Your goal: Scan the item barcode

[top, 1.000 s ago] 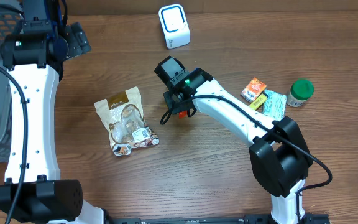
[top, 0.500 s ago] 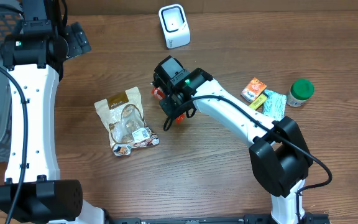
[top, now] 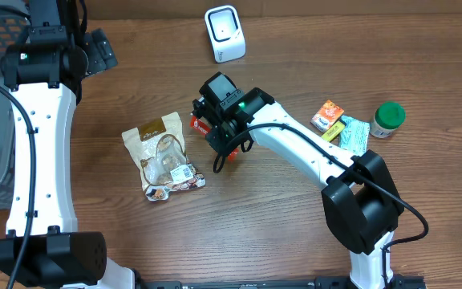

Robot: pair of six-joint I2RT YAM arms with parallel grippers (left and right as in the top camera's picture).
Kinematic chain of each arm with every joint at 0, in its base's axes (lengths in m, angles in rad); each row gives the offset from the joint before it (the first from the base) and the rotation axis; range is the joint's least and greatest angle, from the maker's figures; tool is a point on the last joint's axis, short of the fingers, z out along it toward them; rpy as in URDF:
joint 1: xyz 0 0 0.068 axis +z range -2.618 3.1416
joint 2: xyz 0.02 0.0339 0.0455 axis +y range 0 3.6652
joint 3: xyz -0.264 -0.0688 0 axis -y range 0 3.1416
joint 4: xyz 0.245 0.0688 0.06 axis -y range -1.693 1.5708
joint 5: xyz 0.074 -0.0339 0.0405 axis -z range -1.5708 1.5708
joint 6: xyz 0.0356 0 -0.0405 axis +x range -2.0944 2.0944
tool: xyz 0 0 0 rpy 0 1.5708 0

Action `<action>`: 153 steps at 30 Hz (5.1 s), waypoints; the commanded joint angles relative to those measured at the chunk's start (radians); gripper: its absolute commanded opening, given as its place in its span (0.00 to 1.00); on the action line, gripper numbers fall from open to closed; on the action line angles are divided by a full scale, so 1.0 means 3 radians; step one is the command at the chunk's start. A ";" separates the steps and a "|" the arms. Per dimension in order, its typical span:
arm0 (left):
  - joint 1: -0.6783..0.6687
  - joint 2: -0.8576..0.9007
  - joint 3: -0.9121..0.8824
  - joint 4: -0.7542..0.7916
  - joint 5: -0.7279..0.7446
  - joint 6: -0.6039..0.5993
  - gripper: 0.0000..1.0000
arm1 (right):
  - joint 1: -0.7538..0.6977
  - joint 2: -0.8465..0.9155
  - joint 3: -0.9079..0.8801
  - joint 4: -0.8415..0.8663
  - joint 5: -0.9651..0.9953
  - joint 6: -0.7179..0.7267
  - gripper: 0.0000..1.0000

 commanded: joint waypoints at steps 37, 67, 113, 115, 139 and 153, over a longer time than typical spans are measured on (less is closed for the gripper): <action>-0.0004 0.0032 0.0025 0.0009 -0.0045 -0.0047 1.00 | -0.0013 -0.0057 -0.0089 -0.0211 0.0029 0.2361 0.04; -0.0004 0.0032 0.0025 0.0009 -0.0045 -0.0047 1.00 | -0.0891 -0.0042 -0.1016 0.1041 0.0683 0.3084 0.06; -0.0004 0.0032 0.0025 0.0008 -0.0045 -0.0047 1.00 | -0.0242 0.0196 -0.0914 0.1631 0.0093 0.3249 0.10; -0.0004 0.0032 0.0025 0.0009 -0.0045 -0.0047 1.00 | -0.0247 0.0196 -0.0914 0.1385 0.0074 0.3248 0.12; -0.0004 0.0032 0.0025 0.0009 -0.0045 -0.0047 1.00 | -0.0469 0.0196 0.0220 -0.0932 0.0038 0.2139 0.40; -0.0004 0.0032 0.0025 0.0009 -0.0045 -0.0047 1.00 | -0.0465 0.0197 0.0188 -0.1091 0.0430 0.2043 0.41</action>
